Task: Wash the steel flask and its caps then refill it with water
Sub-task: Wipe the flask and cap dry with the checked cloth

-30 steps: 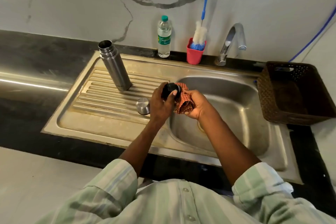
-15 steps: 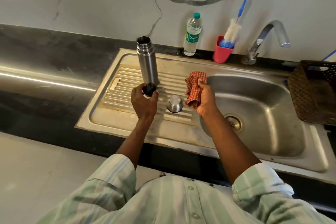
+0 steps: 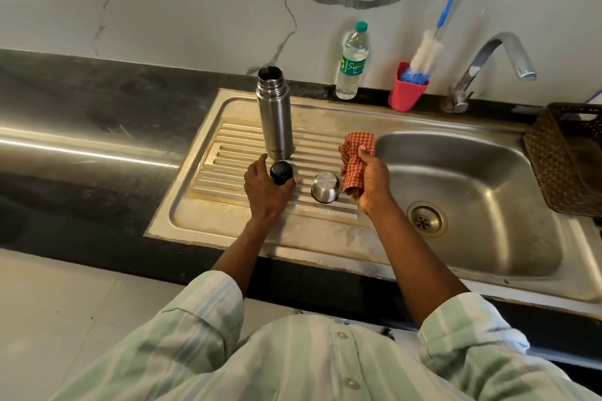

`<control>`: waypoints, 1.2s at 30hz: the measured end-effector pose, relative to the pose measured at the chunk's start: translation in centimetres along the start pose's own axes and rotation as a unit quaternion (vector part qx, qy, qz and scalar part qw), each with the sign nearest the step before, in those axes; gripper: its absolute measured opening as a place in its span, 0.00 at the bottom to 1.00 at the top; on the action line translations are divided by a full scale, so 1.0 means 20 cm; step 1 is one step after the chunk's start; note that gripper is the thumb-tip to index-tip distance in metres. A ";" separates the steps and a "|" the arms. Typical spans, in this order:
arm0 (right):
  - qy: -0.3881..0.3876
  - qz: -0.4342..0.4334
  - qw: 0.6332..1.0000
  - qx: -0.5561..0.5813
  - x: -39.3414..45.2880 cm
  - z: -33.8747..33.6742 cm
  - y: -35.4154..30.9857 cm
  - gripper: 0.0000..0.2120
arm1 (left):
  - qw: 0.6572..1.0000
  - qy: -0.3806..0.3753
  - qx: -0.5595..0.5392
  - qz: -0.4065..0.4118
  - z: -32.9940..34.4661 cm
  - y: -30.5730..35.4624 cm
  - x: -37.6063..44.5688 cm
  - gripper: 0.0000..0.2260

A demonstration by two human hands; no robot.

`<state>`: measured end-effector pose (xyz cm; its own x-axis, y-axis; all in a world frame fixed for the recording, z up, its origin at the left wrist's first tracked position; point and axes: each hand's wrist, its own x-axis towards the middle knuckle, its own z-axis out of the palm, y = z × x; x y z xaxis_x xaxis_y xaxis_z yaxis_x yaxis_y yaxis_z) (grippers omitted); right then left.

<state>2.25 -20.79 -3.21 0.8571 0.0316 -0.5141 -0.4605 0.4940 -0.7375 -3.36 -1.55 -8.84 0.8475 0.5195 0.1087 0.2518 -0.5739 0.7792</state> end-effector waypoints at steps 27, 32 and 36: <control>0.071 -0.179 0.962 -0.191 -0.10 -0.52 -0.35 0.07 | 0.686 -0.217 -0.605 -0.342 0.49 0.75 -0.25 0.14; -0.014 -0.303 0.862 -0.406 -0.09 -0.68 -0.42 0.15 | 0.702 -0.301 -0.568 -0.306 0.68 0.94 -0.36 0.07; -0.026 -0.344 0.795 -0.498 -0.04 -0.83 -0.47 0.21 | 0.772 -0.304 -0.463 -0.312 0.83 1.04 -0.45 0.09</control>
<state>2.08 -39.95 -3.06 0.9819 0.1013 0.1602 0.1895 -0.5231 -0.8309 2.04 -28.55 -3.85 0.8293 -0.0430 -0.5571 0.4969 0.5127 0.7002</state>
